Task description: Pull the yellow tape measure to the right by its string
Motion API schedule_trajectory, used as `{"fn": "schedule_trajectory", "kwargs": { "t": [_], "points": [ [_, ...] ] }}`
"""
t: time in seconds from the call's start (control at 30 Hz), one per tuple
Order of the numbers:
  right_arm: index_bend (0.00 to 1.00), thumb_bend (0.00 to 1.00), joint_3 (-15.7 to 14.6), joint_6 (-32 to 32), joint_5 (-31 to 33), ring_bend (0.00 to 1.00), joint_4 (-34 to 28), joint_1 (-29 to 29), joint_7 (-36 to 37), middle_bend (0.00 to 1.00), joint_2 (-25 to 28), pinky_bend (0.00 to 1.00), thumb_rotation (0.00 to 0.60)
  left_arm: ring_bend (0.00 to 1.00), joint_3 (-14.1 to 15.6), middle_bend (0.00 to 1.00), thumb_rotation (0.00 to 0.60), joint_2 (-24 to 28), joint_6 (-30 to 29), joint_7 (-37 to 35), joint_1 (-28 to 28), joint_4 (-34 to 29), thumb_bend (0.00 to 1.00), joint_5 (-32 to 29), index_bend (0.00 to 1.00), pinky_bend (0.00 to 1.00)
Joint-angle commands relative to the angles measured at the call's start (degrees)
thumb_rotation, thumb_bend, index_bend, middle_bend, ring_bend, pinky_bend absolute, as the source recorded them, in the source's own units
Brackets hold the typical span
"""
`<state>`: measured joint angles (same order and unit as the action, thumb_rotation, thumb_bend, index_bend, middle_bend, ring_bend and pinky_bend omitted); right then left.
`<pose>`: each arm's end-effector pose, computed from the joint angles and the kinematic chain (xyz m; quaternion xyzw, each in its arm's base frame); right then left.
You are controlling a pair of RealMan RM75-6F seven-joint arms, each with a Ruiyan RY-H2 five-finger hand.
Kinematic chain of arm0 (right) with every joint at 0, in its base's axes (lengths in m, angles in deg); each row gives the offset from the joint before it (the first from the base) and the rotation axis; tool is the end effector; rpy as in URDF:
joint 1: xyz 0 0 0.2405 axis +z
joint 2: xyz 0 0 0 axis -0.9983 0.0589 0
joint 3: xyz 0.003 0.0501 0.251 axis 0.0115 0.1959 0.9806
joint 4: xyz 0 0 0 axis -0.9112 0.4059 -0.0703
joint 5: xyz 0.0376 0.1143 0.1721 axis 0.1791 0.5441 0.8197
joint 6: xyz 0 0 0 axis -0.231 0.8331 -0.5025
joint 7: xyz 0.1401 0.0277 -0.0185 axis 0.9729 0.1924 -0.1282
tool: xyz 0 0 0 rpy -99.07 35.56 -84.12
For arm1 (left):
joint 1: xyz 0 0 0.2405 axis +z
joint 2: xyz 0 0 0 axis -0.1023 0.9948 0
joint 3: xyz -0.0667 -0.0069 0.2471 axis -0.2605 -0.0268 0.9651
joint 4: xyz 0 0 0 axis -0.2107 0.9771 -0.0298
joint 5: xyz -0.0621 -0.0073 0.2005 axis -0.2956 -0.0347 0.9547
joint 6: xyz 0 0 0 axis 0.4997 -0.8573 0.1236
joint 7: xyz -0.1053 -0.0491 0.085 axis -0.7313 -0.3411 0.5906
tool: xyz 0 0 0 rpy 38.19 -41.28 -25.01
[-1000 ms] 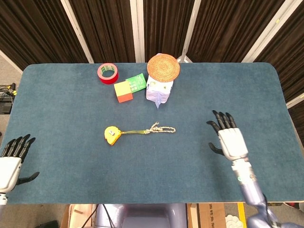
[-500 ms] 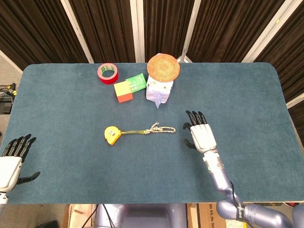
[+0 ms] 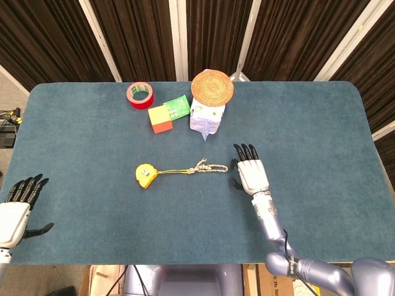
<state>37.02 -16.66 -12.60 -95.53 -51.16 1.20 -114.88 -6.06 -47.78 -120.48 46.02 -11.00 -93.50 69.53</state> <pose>-0.1665 -0.3409 -0.0477 0.6627 -0.3909 0.4025 0.4960 -0.3017 0.1685 0.1451 -0.6267 -0.4044 -0.3684 0.5549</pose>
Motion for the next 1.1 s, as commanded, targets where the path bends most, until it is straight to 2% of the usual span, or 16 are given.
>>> {"fn": "schedule_trajectory", "kwargs": {
  "t": [0.03,0.5,1.1],
  "points": [
    [0.52,0.33,0.08,-0.37,0.59,0.0,1.88,0.66,0.27,0.12,-1.37,0.0,0.6,0.0,0.03,0.0,0.6,-0.06,0.08,0.13,-0.06,0.0,0.0,0.03,0.0,0.0],
    [0.52,0.33,2.3,-1.78,3.26,0.0,8.6,3.24,1.65,0.12,-5.55,0.0,0.6,0.0,-0.08,0.0,0.6,-0.17,0.81,0.08,-0.41,-0.1,0.0,-0.64,0.0,0.0],
    [0.53,0.33,2.36,-2.24,3.38,0.0,13.14,4.97,2.72,0.12,-8.65,0.0,0.6,0.0,-0.26,0.0,0.6,0.05,1.62,-0.31,-0.69,-0.29,0.0,-1.78,0.0,0.0]
  ]
}}
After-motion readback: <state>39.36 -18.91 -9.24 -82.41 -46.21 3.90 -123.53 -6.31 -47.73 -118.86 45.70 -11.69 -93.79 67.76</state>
